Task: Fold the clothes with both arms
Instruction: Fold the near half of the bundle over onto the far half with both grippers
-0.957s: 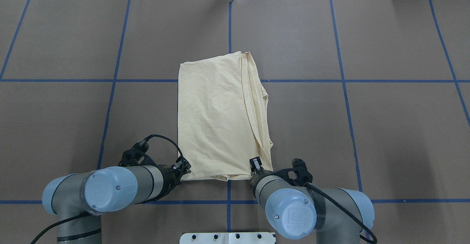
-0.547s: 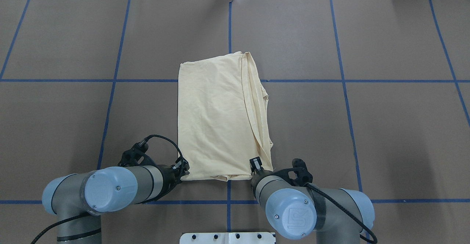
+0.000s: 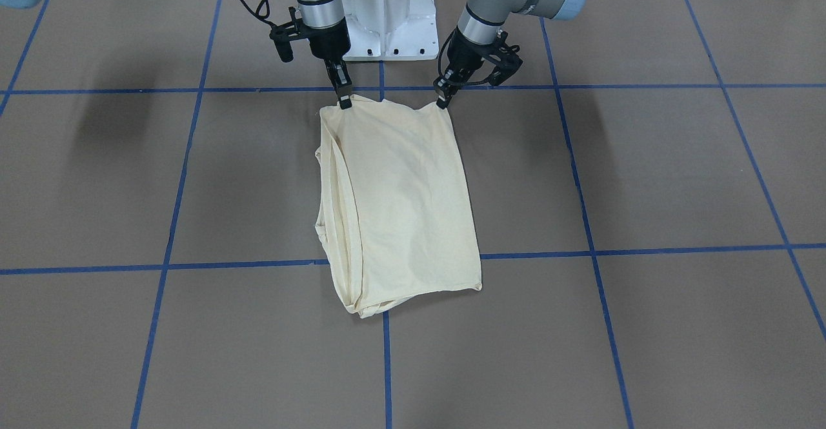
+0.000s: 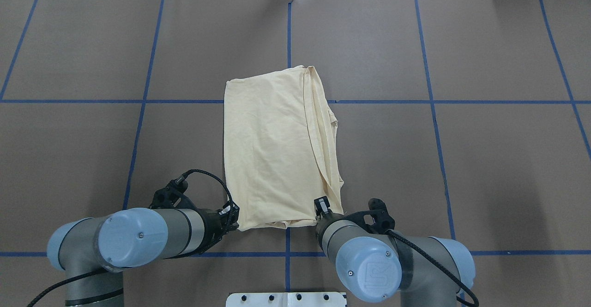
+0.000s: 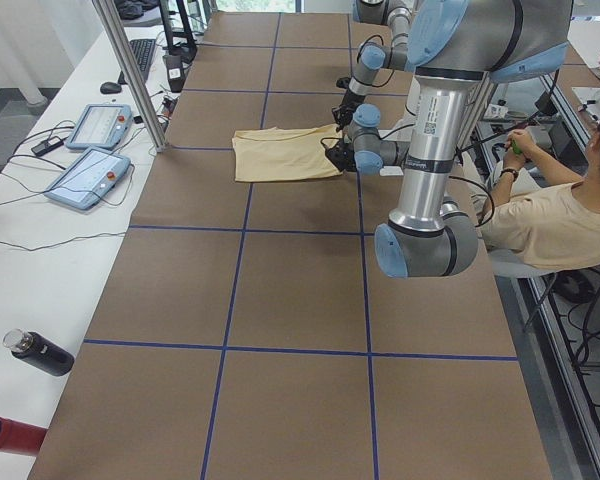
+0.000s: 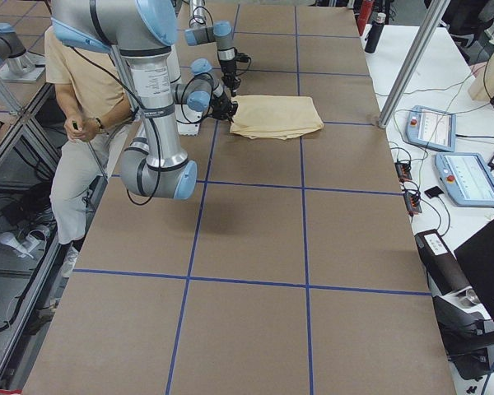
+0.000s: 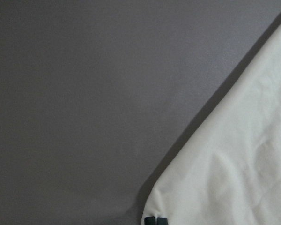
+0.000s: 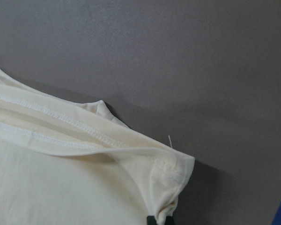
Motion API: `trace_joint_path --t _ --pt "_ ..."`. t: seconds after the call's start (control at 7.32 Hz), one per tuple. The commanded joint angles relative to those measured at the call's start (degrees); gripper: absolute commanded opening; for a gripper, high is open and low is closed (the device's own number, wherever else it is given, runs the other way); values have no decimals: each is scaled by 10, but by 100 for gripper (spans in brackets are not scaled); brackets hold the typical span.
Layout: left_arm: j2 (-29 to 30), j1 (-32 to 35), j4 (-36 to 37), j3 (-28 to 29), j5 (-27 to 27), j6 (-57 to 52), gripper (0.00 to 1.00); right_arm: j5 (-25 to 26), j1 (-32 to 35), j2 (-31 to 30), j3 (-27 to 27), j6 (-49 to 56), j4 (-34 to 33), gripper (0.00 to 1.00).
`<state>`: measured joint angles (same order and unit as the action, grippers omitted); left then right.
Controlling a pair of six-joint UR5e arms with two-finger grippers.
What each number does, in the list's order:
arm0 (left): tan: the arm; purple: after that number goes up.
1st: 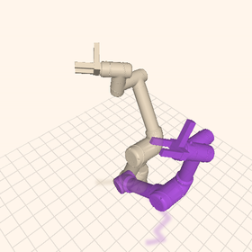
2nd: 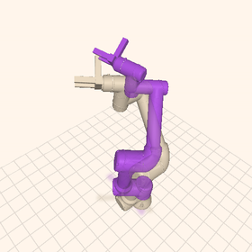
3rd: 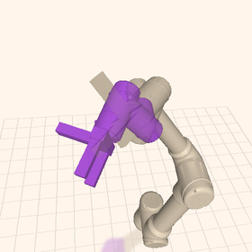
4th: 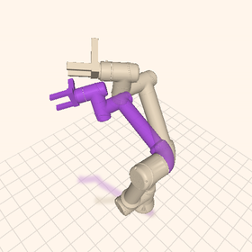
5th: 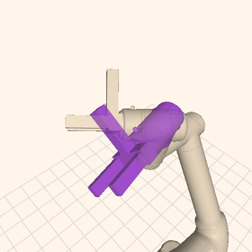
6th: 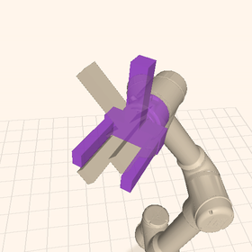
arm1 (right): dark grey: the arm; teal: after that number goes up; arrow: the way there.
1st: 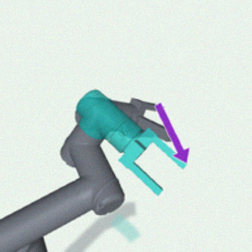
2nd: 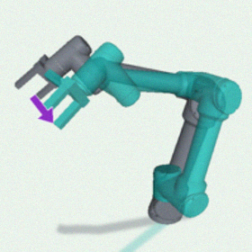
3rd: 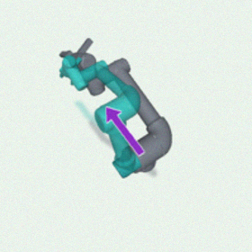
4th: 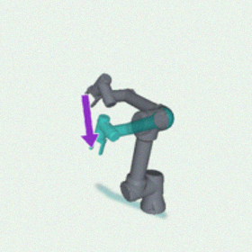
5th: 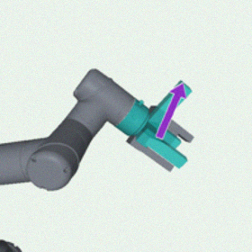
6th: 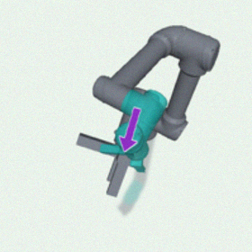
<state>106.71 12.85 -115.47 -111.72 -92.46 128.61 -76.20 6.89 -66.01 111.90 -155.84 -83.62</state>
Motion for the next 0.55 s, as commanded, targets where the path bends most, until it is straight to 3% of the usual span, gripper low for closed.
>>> trace_joint_path --t 0.0,0.27,0.41 --pt "-34 6 5 -109 -50 0 0 3 -34 -11 107 -8 -123 0" --pt "-68 16 5 -207 -67 1 0 10 -40 1 222 -28 -256 0" --pt "-59 72 5 -199 -82 -11 0 -8 1 36 220 -18 -279 0"
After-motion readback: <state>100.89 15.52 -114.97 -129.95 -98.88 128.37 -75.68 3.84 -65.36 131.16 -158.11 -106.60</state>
